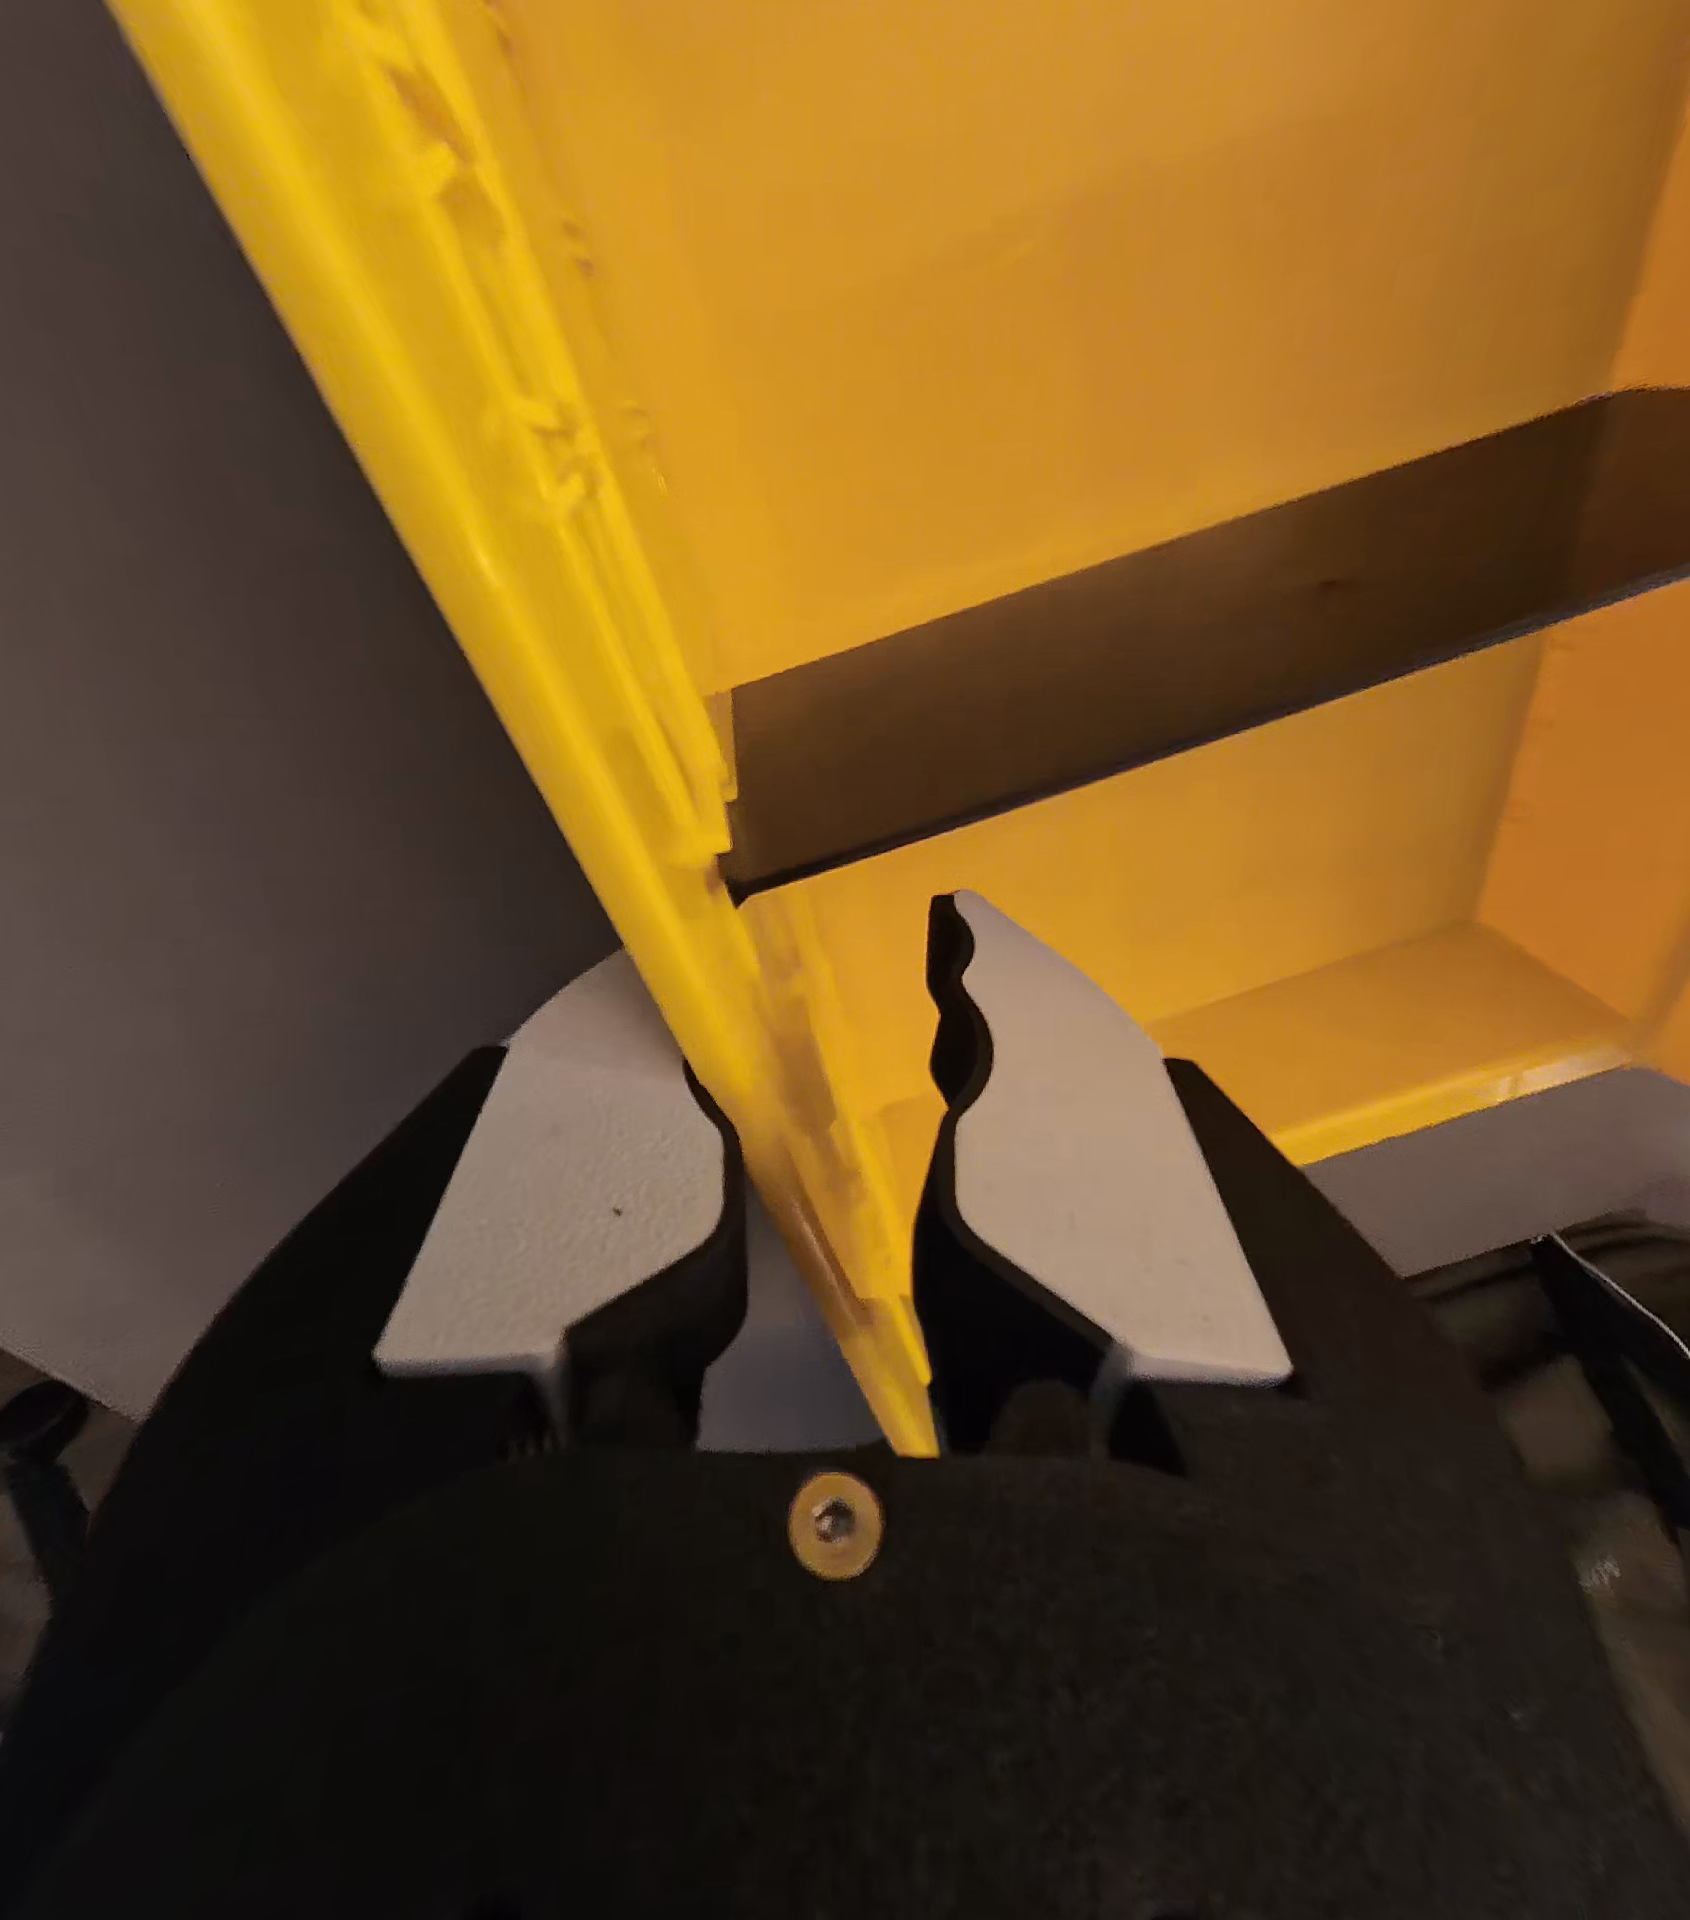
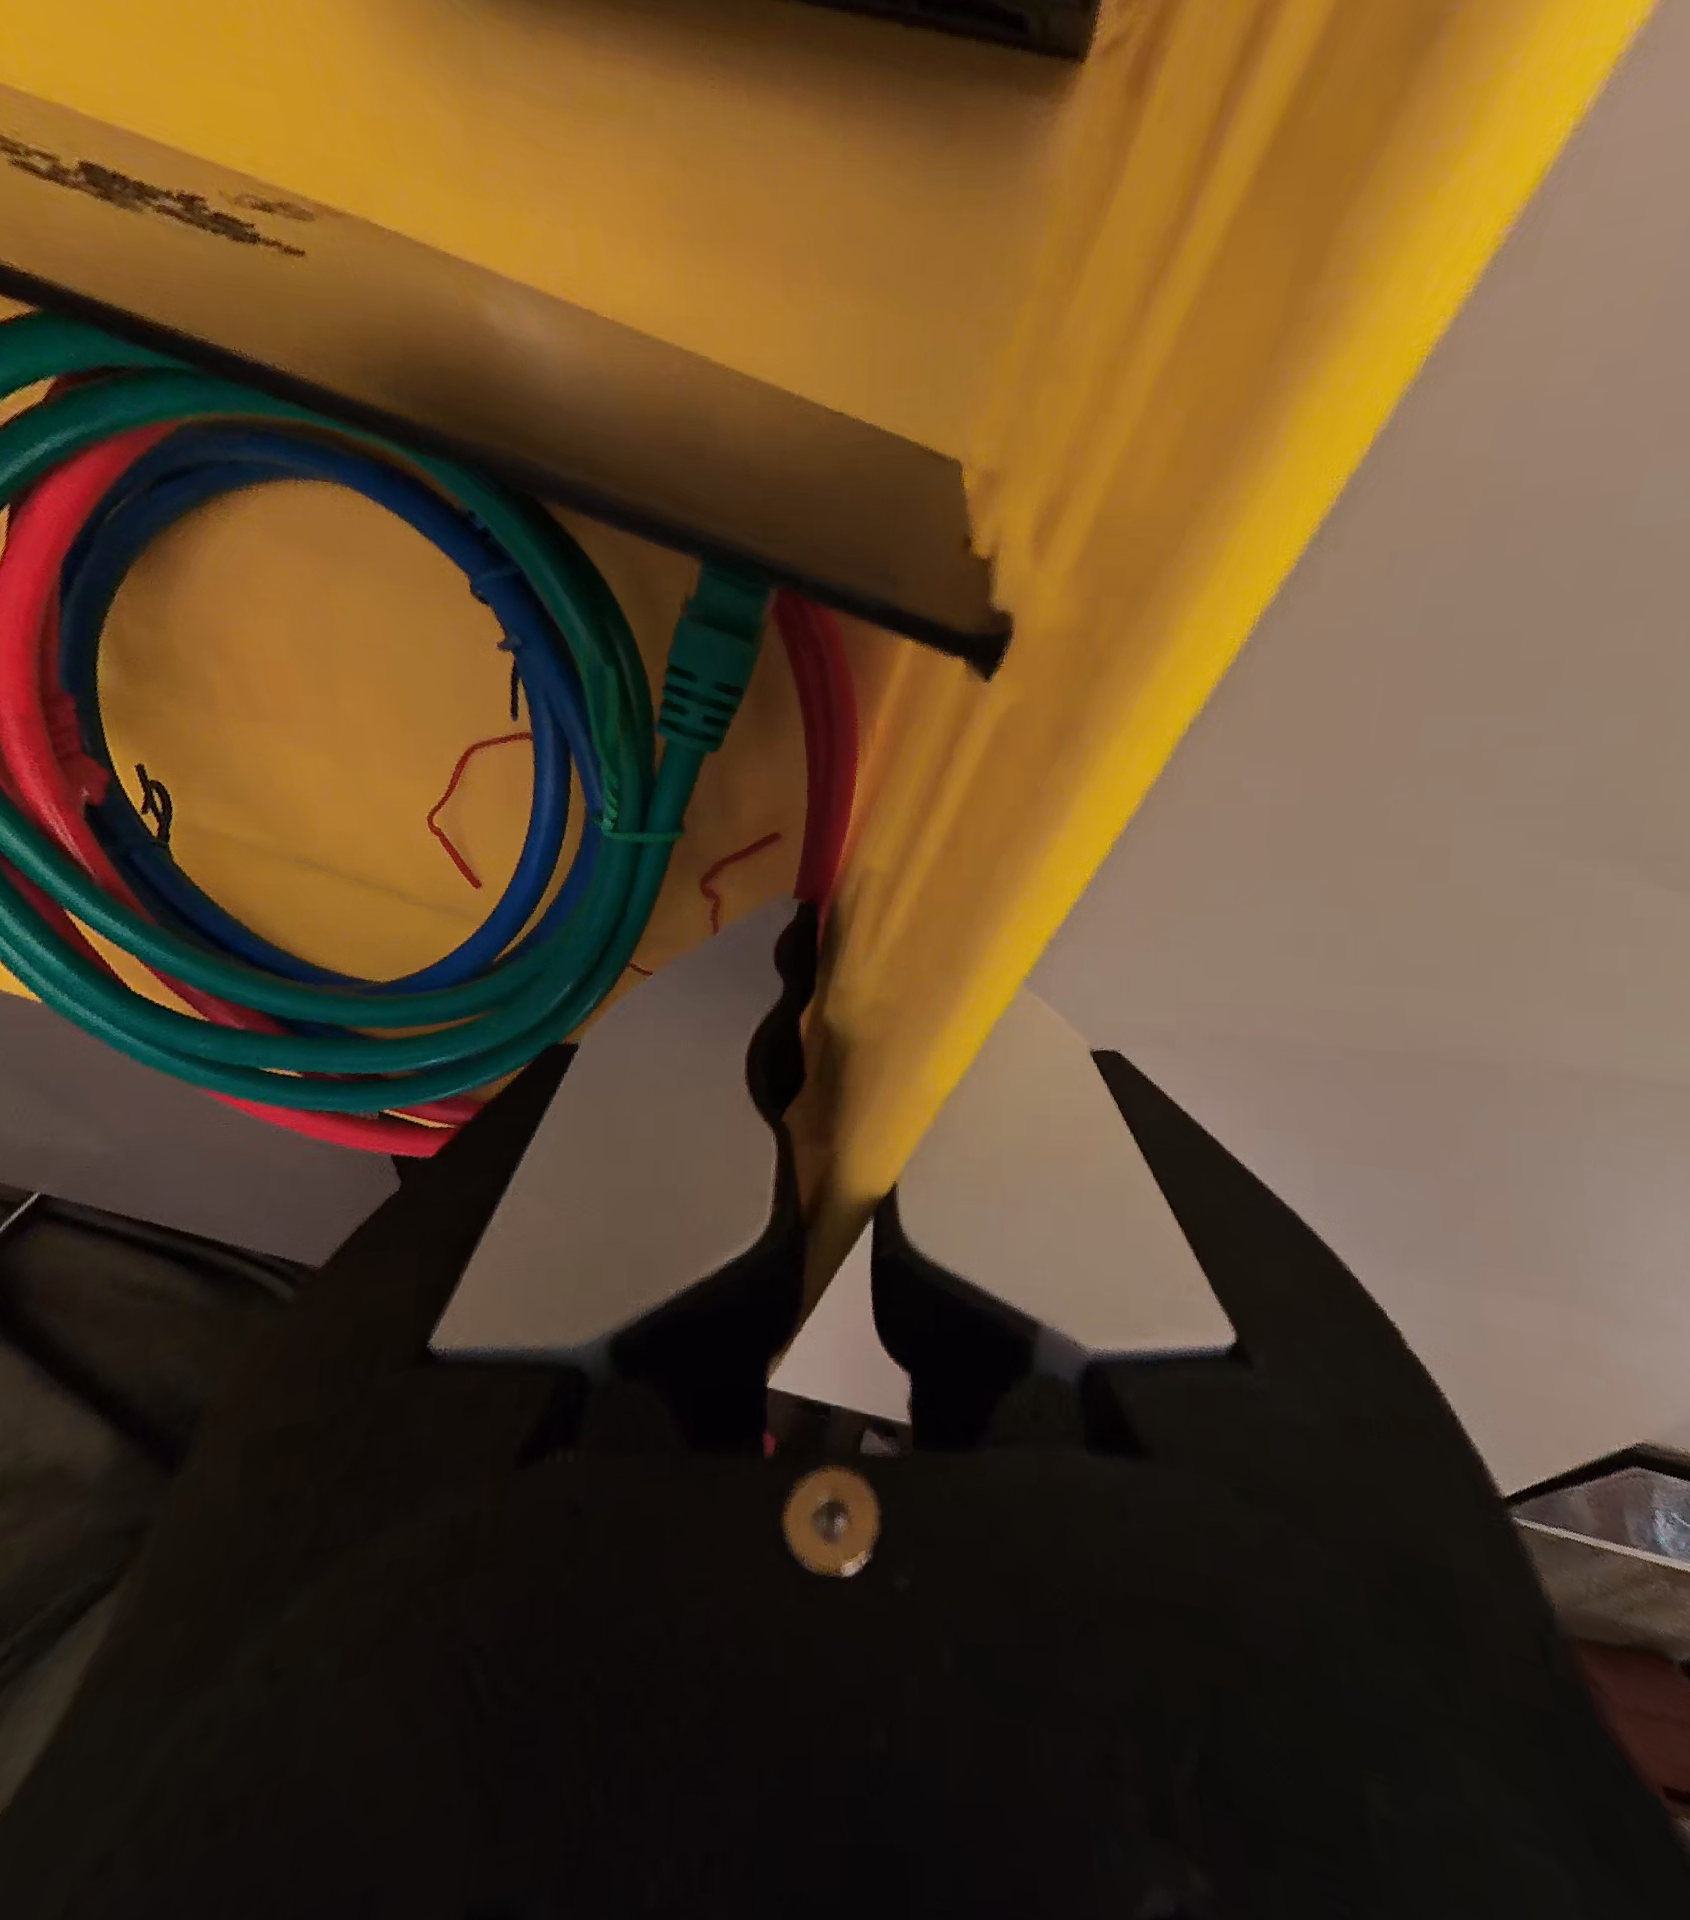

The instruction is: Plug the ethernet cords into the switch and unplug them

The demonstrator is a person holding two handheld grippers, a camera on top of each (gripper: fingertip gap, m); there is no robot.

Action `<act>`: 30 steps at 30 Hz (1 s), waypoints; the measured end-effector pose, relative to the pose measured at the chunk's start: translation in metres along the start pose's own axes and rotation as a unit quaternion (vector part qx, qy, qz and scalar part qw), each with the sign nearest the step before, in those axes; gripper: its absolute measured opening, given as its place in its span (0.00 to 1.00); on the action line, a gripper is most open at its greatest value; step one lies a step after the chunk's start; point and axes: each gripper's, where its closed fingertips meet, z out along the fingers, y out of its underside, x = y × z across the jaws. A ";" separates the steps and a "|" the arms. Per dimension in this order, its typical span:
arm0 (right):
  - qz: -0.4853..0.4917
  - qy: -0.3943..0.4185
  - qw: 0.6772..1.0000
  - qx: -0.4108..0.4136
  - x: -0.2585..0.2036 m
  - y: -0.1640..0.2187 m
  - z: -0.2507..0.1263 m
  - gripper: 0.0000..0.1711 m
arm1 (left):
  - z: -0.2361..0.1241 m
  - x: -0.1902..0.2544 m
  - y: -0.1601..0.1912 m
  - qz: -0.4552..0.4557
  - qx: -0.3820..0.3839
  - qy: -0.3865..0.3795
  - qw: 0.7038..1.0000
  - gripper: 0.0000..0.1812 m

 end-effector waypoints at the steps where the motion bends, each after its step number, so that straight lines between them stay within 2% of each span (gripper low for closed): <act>1: -0.003 0.003 1.000 -0.003 -0.003 -0.001 0.000 0.05 | 0.001 0.006 0.002 0.008 -0.008 0.001 1.000 0.17; 5: -0.017 0.007 1.000 -0.011 -0.024 -0.006 0.001 0.05 | 0.006 0.031 0.005 0.044 -0.030 -0.007 0.999 0.14; 13: -0.090 0.007 0.995 -0.031 -0.092 -0.023 0.013 0.06 | 0.014 0.067 -0.002 0.100 -0.034 -0.050 0.993 0.24; 17: -0.132 -0.025 0.991 -0.012 -0.128 -0.037 0.019 0.07 | 0.015 0.077 0.001 0.122 -0.039 -0.042 0.991 0.27; 23: -0.135 -0.015 0.990 -0.048 -0.137 -0.022 0.025 0.13 | 0.010 0.083 0.011 0.132 -0.052 -0.001 0.990 0.27; 26: -0.086 -0.020 0.996 0.000 -0.138 -0.017 0.004 0.15 | -0.003 0.079 0.010 0.140 -0.024 0.003 0.990 0.27; 29: -0.042 -0.003 0.992 0.117 -0.143 -0.015 -0.035 0.17 | -0.022 0.075 0.007 0.136 0.026 0.014 0.990 0.27; 30: -0.035 0.000 0.987 0.160 -0.151 -0.015 -0.051 0.23 | -0.030 0.073 0.006 0.134 0.045 0.018 0.990 0.27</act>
